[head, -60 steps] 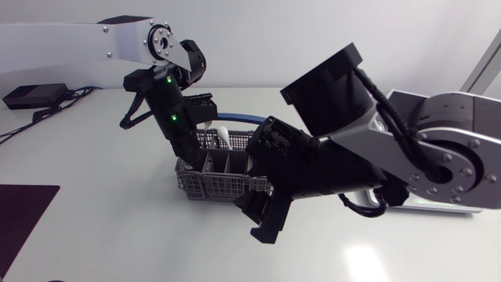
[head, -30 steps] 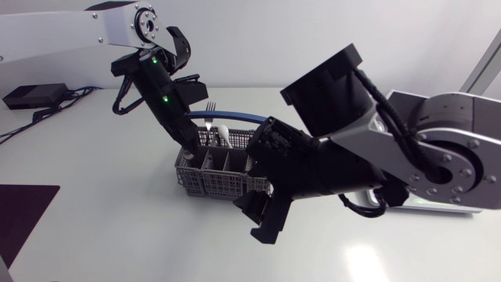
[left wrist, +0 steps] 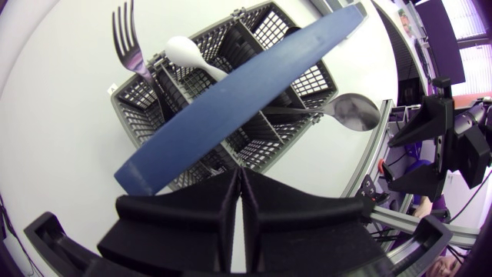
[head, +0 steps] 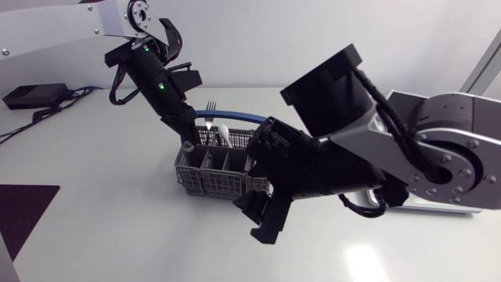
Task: Sort the cutlery from the basket into the organizer compartments.
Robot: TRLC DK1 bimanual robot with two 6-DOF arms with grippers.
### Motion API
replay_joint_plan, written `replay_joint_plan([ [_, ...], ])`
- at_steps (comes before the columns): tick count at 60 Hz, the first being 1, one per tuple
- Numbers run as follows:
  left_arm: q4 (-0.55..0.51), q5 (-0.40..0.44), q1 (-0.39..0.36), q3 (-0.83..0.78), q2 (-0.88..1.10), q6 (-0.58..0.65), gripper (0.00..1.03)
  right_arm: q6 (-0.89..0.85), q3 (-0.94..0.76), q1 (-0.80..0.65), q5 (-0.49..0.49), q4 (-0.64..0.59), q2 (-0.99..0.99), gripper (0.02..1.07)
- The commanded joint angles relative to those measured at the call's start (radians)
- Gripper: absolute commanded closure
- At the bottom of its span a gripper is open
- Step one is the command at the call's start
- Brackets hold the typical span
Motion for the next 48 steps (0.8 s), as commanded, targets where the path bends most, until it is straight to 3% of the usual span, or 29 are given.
replay_joint_plan([
  [1, -0.015, 0.009, 0.002, 0.020, -0.011, -0.020, 1.00, 0.011, -0.018, -0.006, -0.003, -0.006, -0.009, 0.27],
  [20, -0.023, -0.001, -0.001, 0.020, -0.089, -0.027, 1.00, 0.014, -0.015, 0.001, 0.001, -0.016, -0.025, 0.27],
  [48, -0.023, -0.004, -0.016, -0.007, -0.204, -0.037, 1.00, -0.005, -0.035, 0.022, 0.024, 0.007, -0.067, 0.16],
])
